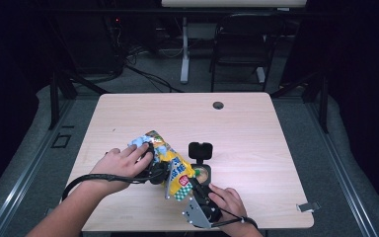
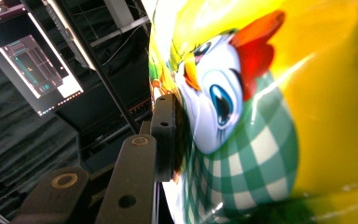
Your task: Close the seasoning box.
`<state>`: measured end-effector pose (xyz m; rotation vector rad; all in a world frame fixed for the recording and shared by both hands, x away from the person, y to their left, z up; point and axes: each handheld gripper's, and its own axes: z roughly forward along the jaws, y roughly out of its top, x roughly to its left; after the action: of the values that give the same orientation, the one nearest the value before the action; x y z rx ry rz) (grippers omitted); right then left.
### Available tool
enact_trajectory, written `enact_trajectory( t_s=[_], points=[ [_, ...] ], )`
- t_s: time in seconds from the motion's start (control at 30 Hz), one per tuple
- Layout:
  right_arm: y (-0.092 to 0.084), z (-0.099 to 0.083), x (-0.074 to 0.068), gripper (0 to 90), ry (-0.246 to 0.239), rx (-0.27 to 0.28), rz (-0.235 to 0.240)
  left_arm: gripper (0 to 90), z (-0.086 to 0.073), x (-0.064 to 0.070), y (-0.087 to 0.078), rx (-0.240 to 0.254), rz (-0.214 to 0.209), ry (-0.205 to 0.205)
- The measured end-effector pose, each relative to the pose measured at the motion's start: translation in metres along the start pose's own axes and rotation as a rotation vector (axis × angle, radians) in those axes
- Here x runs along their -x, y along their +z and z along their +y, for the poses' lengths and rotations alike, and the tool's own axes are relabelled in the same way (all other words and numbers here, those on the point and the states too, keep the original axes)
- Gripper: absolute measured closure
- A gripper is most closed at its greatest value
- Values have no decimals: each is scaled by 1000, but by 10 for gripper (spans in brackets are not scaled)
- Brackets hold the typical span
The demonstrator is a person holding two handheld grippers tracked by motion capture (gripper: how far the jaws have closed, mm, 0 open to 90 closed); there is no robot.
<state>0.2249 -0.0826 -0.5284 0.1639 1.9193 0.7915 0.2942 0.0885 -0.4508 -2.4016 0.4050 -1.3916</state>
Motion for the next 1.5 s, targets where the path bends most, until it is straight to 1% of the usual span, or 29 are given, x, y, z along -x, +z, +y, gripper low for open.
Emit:
enact_trajectory(
  t_s=[0.07,0.1,0.13,0.17,0.27,0.33,0.4,0.43,0.53,0.57,0.67,0.7,0.93,1.03,1.2,1.23,1.3,1.33,1.37,1.4,1.43,1.5],
  points=[
    [0,0,0,896,-5,-5,0,731,0,1,0,2,1,-5],
    [-2,1,1,897,-21,-23,-5,733,0,2,1,4,-1,-12],
    [0,0,0,897,-3,-3,0,733,0,3,2,5,-3,-14],
    [0,0,0,896,-2,-1,1,734,0,3,2,10,-5,-22],
    [0,0,0,897,-6,-6,-4,736,-1,4,3,13,-5,-32],
    [-2,1,1,896,-21,-23,-6,736,-1,5,3,11,-7,-34],
    [-1,1,1,896,-19,-20,-6,737,-1,5,3,13,-7,-38],
    [-1,0,1,897,-10,-9,-4,737,-1,6,4,18,-10,-48],
    [-1,1,1,896,-7,-8,-7,738,-1,6,4,20,-13,-57],
    [-2,1,1,896,-12,-13,-7,739,-2,7,4,23,-16,-69],
    [-1,1,1,897,-6,-4,-8,740,-2,8,4,24,-19,-73],
    [-1,1,1,897,-8,-3,-8,741,-2,8,5,25,-19,-85],
    [-1,1,1,897,-14,-8,-7,742,-3,11,6,32,-26,-95],
    [-1,1,1,896,-13,-3,-8,743,-3,12,7,33,-30,-106],
    [-1,2,0,896,-13,-1,-9,746,-4,12,7,37,-40,-112],
    [-1,2,0,896,-15,2,-12,746,-5,13,7,42,-44,-125],
    [-2,2,0,896,-22,-5,-13,746,-6,14,7,45,-47,-131],
    [-2,3,1,896,-22,-3,-14,747,-6,15,7,48,-48,-137],
    [-2,3,0,896,-18,3,-13,747,-7,16,8,50,-57,-152],
    [-2,3,0,896,-18,3,-13,747,-7,16,8,50,-57,-152],
    [-2,3,0,896,-19,2,-12,747,-7,17,9,55,-64,-165],
    [-2,3,0,896,-19,1,-14,748,-8,18,9,58,-66,-172]
  ],
)
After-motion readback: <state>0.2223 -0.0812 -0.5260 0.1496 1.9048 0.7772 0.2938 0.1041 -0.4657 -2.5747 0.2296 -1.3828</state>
